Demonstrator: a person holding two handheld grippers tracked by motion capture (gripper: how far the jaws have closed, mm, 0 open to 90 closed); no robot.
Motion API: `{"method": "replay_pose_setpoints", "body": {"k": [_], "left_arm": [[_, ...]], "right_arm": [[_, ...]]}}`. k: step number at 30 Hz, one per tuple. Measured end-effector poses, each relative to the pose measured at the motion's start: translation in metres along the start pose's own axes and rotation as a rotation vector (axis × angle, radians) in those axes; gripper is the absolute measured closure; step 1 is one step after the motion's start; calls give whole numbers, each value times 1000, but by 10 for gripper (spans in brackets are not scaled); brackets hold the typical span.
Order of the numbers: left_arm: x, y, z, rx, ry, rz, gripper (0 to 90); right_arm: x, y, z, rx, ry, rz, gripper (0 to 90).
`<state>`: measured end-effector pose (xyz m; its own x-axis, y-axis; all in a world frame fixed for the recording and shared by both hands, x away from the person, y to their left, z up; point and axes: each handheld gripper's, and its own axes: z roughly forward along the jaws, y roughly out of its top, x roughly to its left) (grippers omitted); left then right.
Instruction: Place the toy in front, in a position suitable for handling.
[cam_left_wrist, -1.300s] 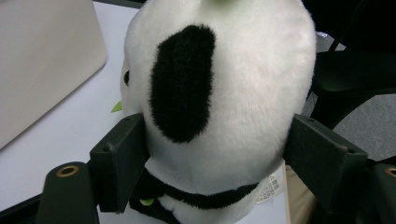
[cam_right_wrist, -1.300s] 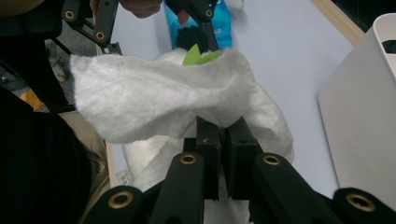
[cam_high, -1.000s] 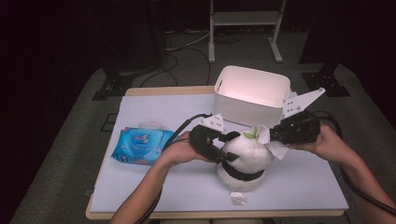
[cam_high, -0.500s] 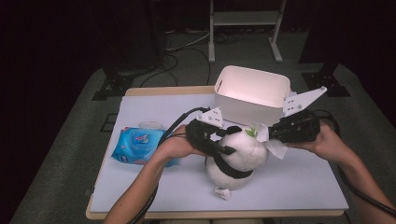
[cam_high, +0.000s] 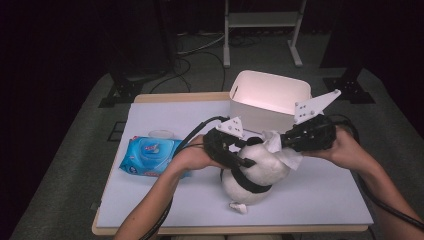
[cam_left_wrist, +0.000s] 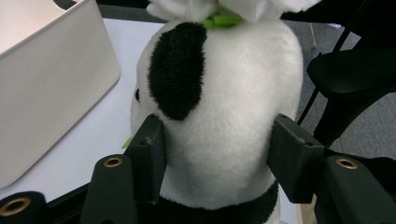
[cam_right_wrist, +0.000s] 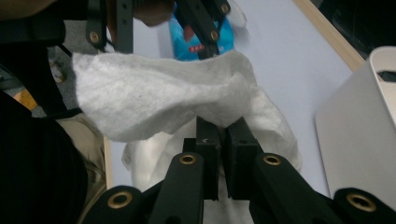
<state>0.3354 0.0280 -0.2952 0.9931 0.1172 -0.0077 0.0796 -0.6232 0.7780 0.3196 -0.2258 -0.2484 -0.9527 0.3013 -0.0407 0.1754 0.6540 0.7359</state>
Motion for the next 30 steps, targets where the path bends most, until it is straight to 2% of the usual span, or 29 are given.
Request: {"method": "replay_pose_setpoints", "body": {"k": [5, 9, 15, 19, 22, 26, 30], "left_arm": [[0, -1, 2, -7, -6, -1, 423], [0, -1, 4, -9, -13, -10, 362], [2, -6, 7, -16, -29, -37, 278], [3, -10, 11, 1, -45, -53, 230], [5, -14, 14, 10, -56, -43, 188], [7, -17, 18, -4, -74, -50, 188], [7, -16, 17, -29, -59, -48, 353]], "right_arm": [[-2, -15, -3, 23, -5, 35, 849], [-2, -19, -2, 38, -10, 39, 849], [-4, -25, -2, 31, 3, 48, 849], [-4, -28, -2, 26, 4, 58, 849], [-4, -30, -2, 30, 7, 61, 849], [-5, -31, -2, 30, 11, 69, 849], [-5, -31, -2, 33, 0, 68, 850]]}}
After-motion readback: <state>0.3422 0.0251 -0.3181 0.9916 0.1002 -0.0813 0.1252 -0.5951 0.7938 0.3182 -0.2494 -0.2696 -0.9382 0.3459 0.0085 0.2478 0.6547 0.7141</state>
